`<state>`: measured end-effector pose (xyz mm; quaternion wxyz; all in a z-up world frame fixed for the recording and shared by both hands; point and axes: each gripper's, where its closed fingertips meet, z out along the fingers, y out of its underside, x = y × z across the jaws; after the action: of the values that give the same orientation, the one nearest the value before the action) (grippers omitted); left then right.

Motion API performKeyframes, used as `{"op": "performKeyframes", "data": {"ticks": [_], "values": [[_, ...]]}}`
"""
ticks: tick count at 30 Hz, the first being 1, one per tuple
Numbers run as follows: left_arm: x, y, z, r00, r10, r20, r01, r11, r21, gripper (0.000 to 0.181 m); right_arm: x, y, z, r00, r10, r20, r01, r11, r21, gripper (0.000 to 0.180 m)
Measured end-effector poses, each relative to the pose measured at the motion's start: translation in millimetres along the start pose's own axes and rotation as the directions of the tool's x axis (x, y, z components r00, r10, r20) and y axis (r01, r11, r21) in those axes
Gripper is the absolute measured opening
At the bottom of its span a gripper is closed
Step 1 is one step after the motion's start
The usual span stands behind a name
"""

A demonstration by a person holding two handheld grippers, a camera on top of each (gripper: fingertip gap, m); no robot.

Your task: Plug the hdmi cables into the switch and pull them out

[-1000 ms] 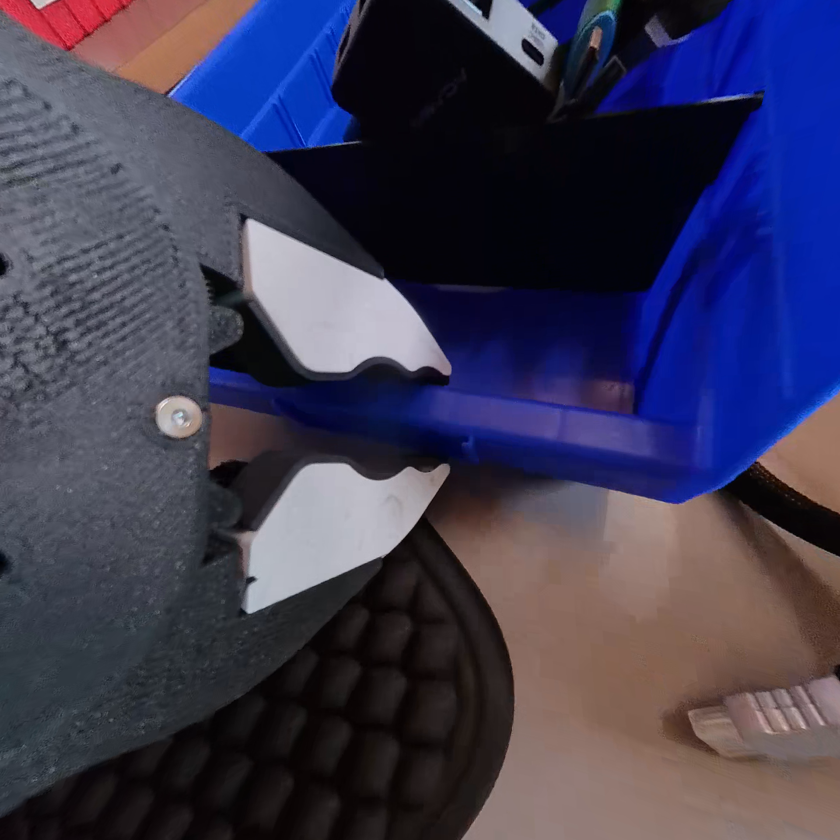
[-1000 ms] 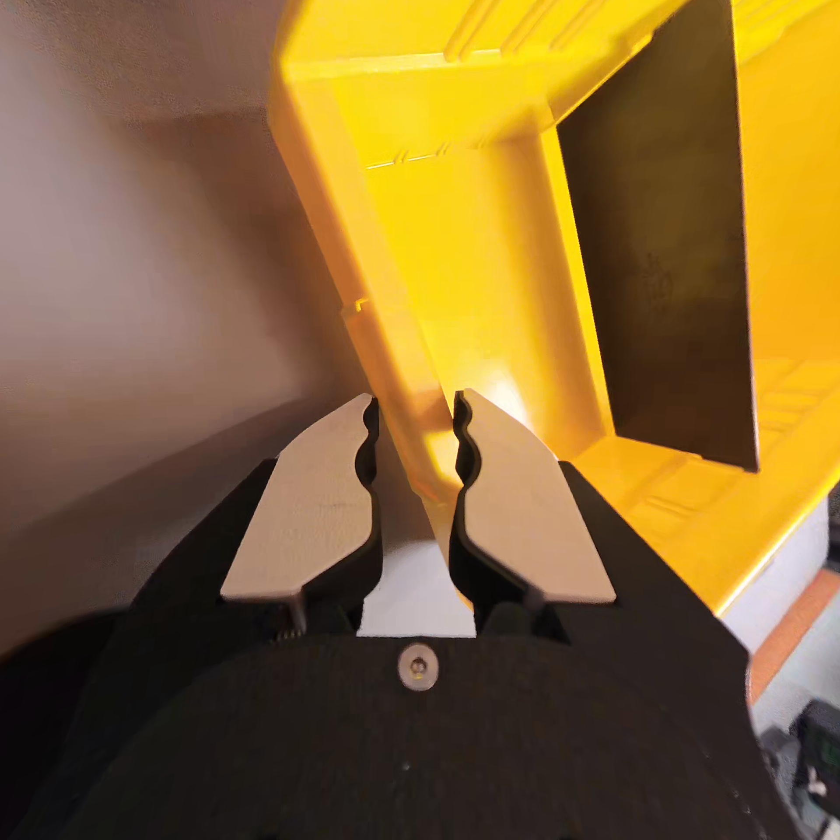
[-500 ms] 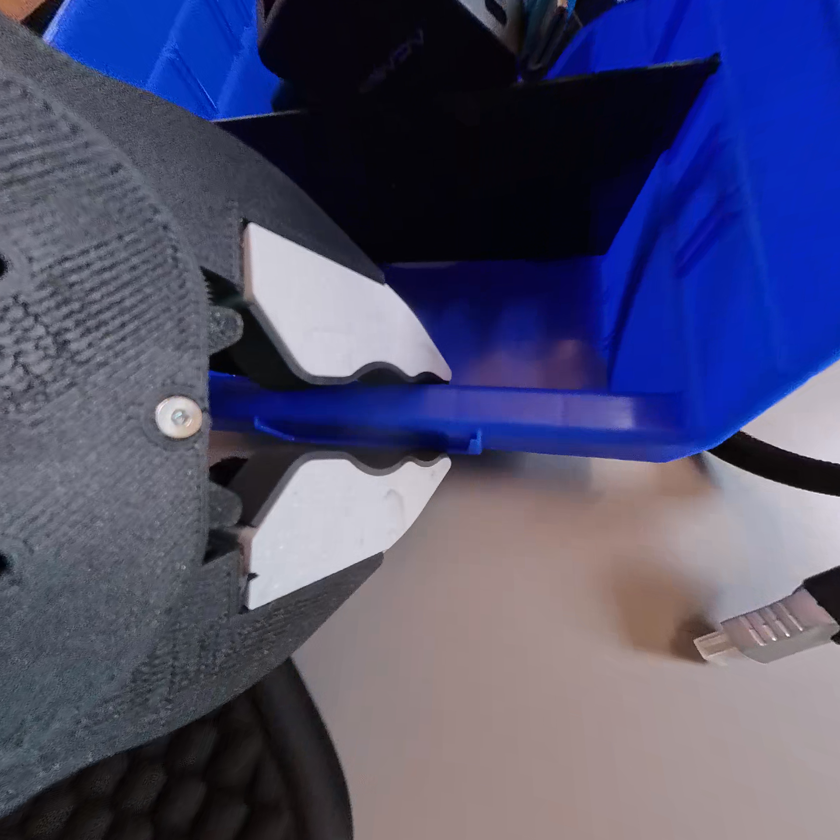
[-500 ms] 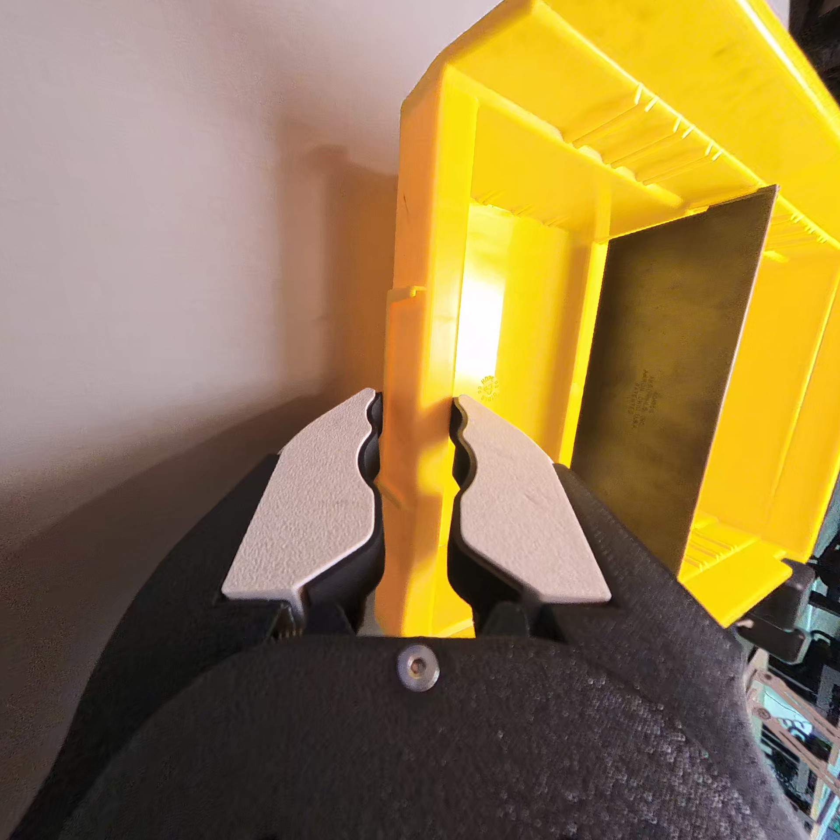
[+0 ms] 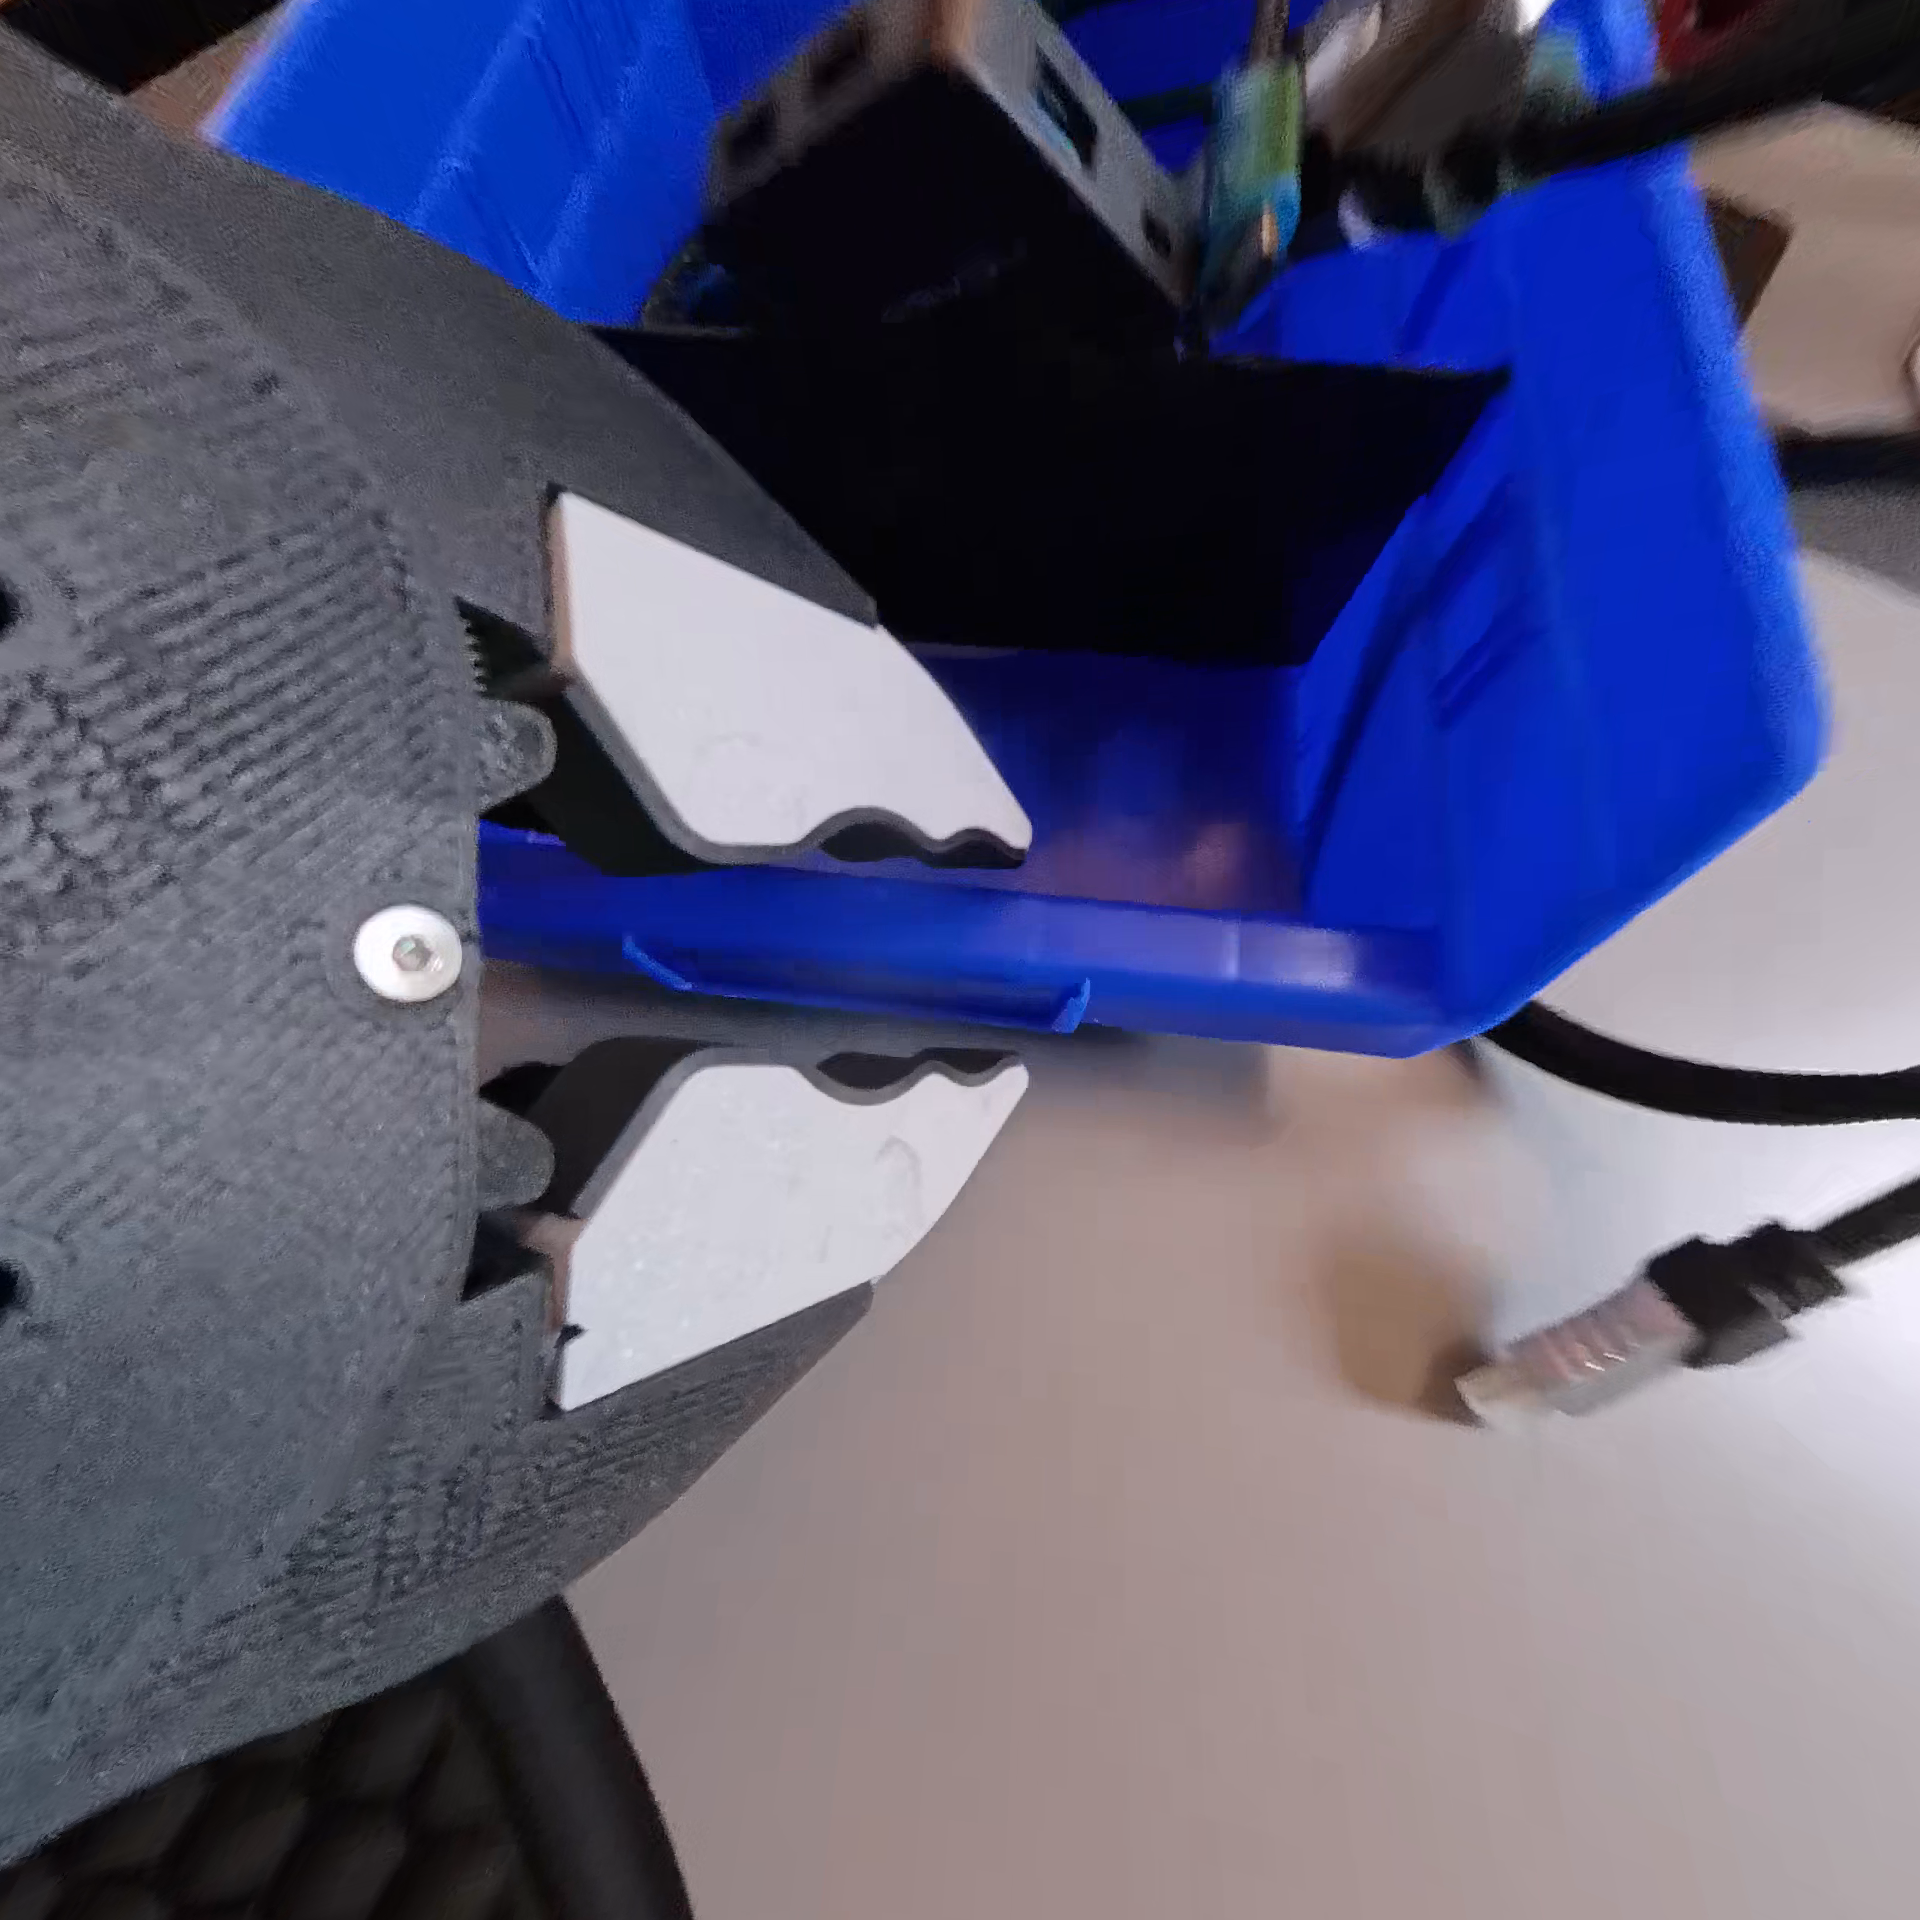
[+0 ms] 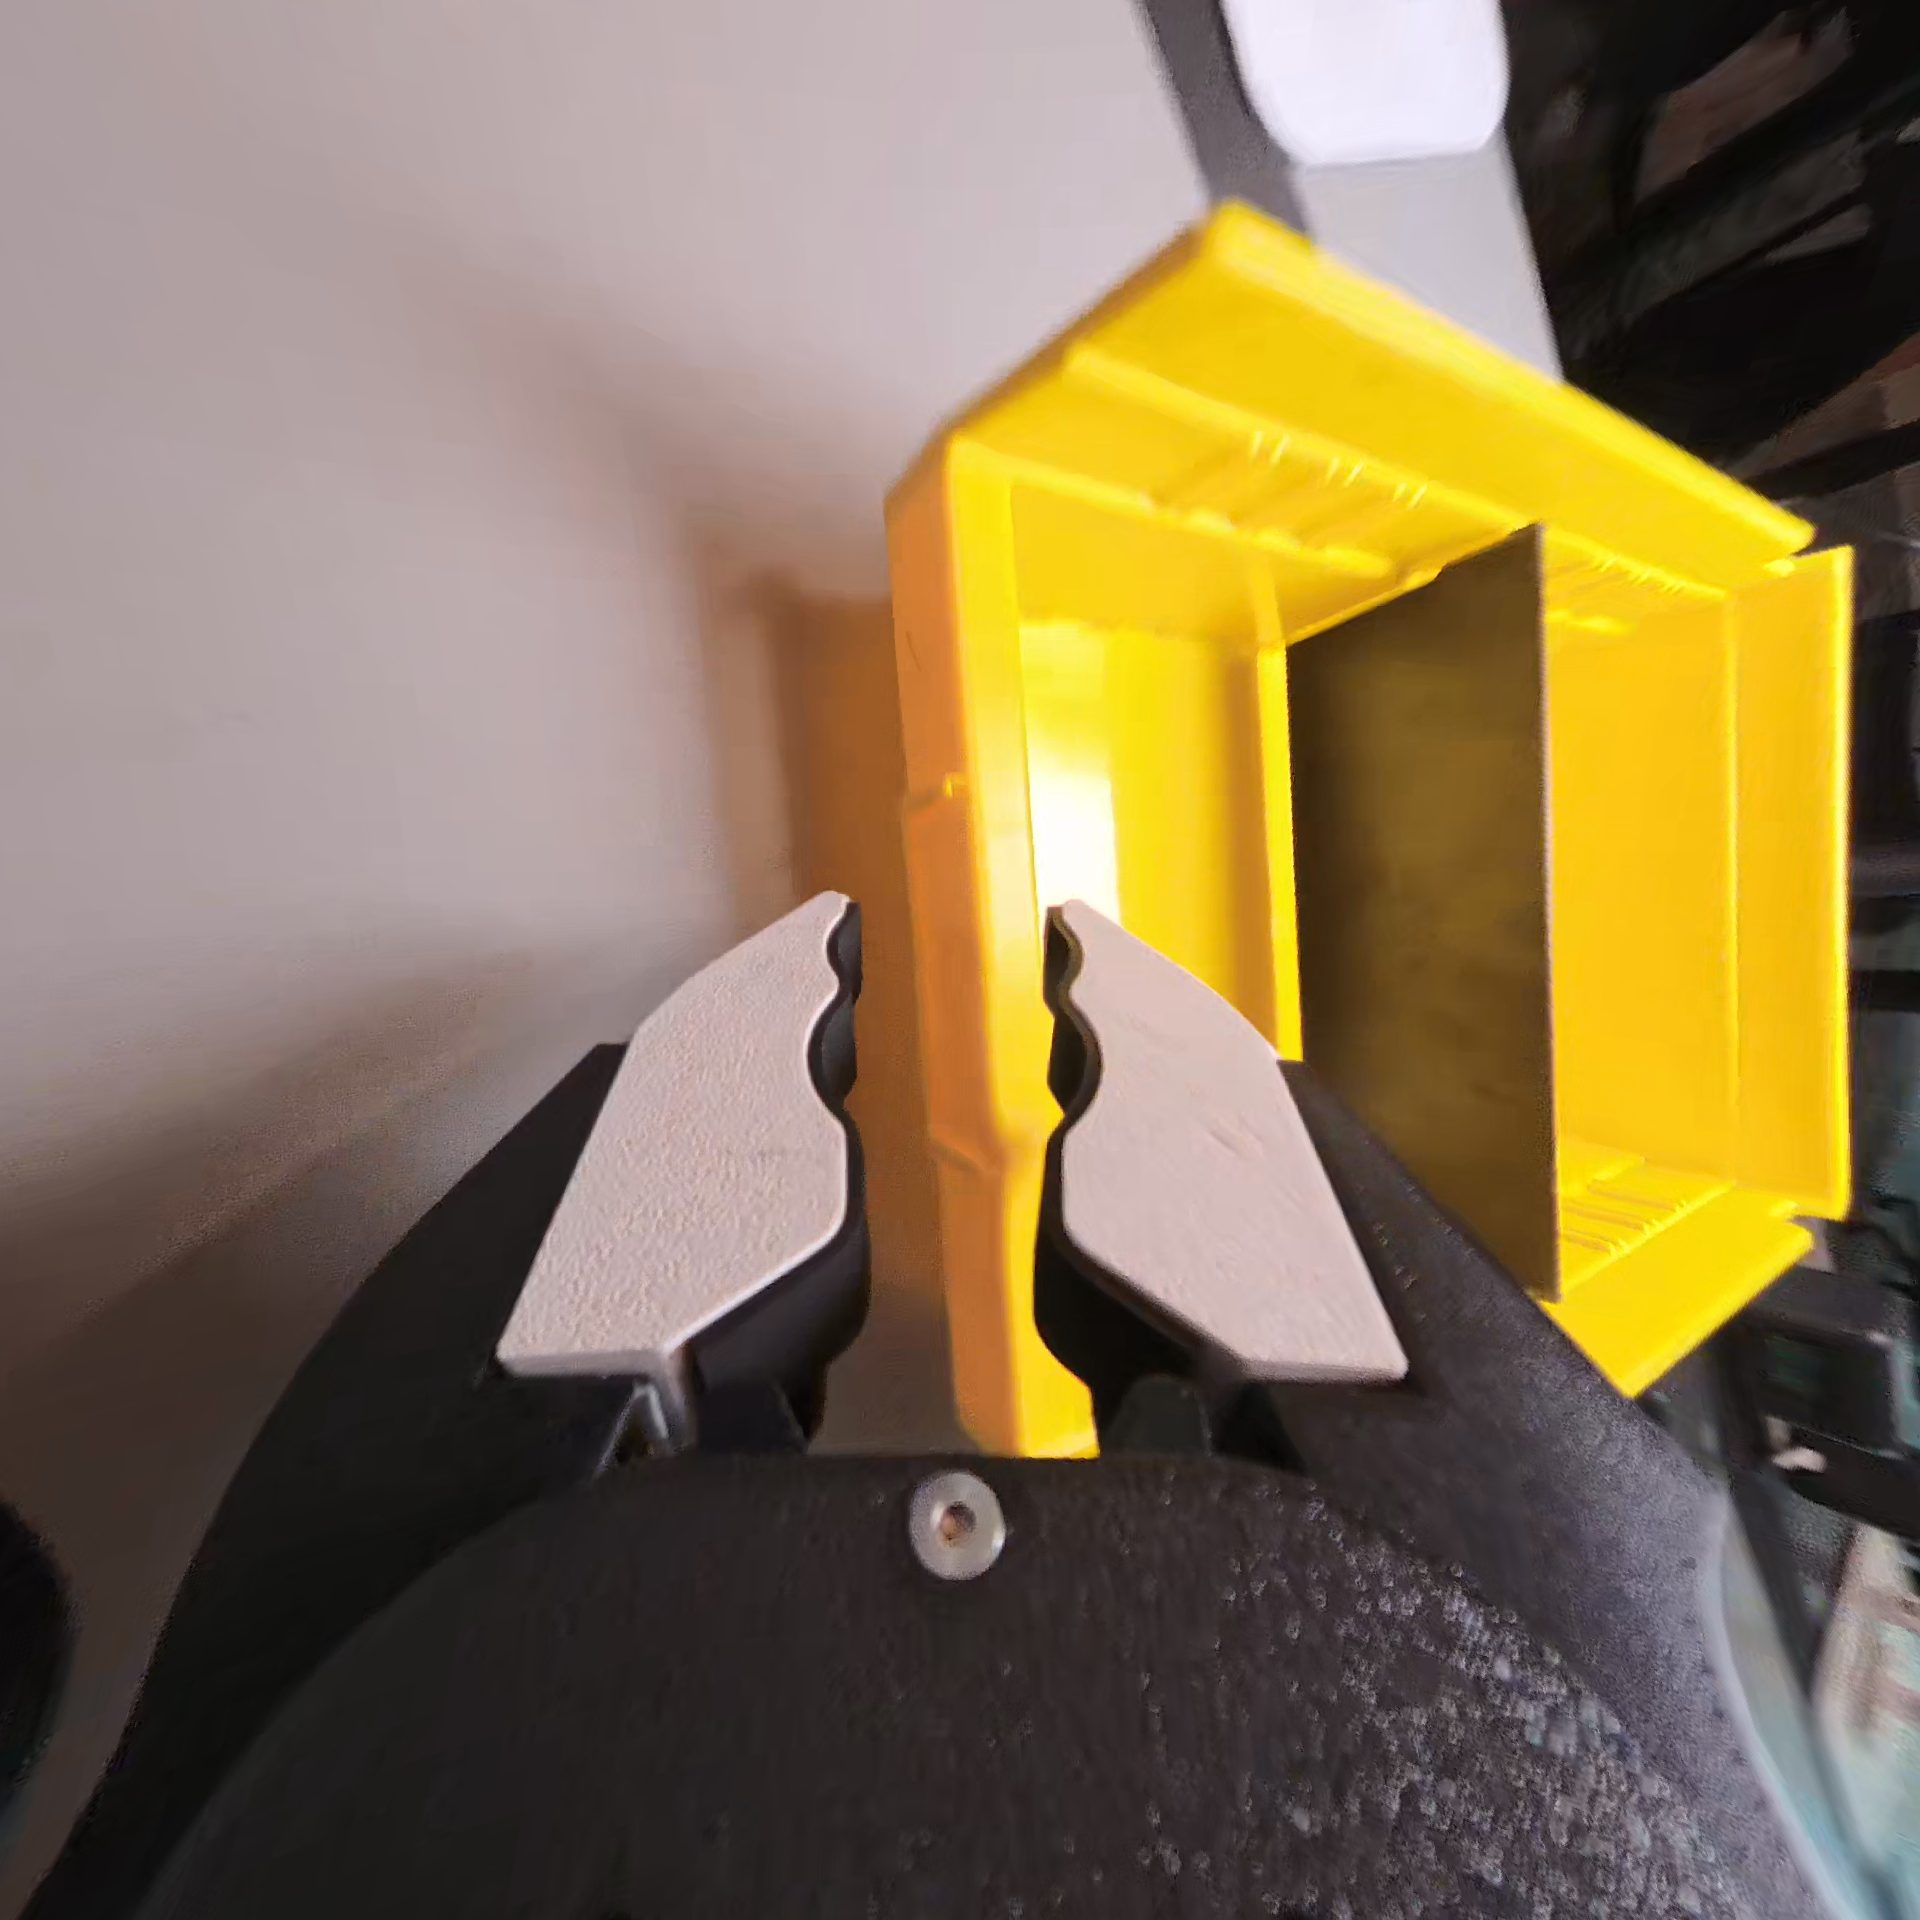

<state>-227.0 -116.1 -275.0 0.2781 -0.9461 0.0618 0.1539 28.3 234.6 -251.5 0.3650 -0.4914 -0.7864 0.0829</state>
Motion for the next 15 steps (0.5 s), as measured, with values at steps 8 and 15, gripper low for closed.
{"op": "performKeyframes", "data": {"ticks": [8, 15], "values": [[-69, -23, -84, 0.972, -0.142, 0.190, 0.086, 0.958, 0.275, 0.036, -32, -98, -76, 0.911, 0.362, 0.198, -0.409, 0.723, 0.557, 0.039], [-111, -7, -41, 0.984, 0.011, 0.178, -0.012, 1.000, 0.009, 0.048, -71, -116, -59, 0.868, 0.368, 0.334, -0.496, 0.616, 0.612, 0.038]]}}
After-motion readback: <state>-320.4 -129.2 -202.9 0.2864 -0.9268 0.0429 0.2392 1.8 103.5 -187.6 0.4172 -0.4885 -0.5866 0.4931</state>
